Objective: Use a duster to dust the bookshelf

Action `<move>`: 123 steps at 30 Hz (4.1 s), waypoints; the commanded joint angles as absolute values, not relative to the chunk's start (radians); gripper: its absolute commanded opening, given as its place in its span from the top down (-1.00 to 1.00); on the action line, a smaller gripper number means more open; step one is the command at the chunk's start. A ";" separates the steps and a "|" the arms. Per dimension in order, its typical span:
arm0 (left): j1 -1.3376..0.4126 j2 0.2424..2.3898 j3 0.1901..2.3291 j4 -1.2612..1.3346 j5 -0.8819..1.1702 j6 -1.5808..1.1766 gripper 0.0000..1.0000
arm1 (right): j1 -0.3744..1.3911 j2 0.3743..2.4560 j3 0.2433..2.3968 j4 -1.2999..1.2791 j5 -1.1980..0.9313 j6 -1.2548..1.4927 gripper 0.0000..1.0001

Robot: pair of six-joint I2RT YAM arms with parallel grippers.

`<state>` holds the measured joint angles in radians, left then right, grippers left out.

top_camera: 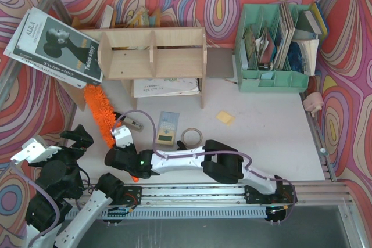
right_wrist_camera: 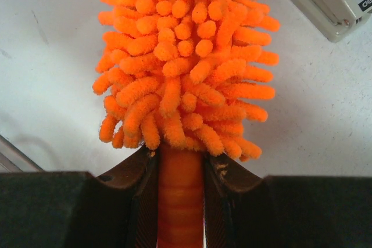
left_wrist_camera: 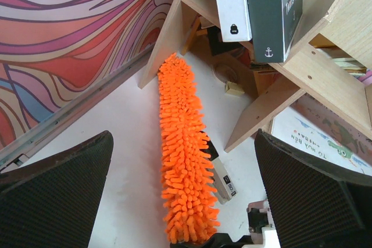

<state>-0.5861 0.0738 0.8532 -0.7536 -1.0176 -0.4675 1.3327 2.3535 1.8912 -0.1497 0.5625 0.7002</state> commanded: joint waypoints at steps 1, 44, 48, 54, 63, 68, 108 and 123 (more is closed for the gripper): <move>-0.580 0.077 0.839 -0.742 -1.028 -0.459 -0.97 | 1.320 2.314 1.951 -0.102 0.600 0.681 1.00; -0.580 0.080 0.842 -0.747 -1.029 -0.459 -0.97 | 1.358 2.123 1.908 0.059 0.655 0.561 1.00; -0.580 0.069 0.839 -0.742 -1.030 -0.457 -0.97 | 1.398 2.131 1.853 0.040 0.599 0.588 1.00; -0.580 0.072 0.840 -0.741 -1.027 -0.456 -0.97 | 1.402 2.216 1.820 -0.062 0.552 0.669 1.00; -0.580 0.075 0.839 -0.741 -1.028 -0.456 -0.96 | 1.401 2.271 1.833 -0.128 0.489 0.720 1.00; -0.580 0.080 0.839 -0.741 -1.028 -0.456 -0.96 | 1.411 2.202 1.818 -0.061 0.565 0.647 1.00; -0.580 0.067 0.839 -0.742 -1.039 -0.456 -0.97 | 1.465 1.973 1.436 0.010 0.621 0.375 1.00; -0.580 0.064 0.842 -0.750 -1.056 -0.460 -0.97 | 1.612 1.530 1.004 0.052 0.712 0.196 1.00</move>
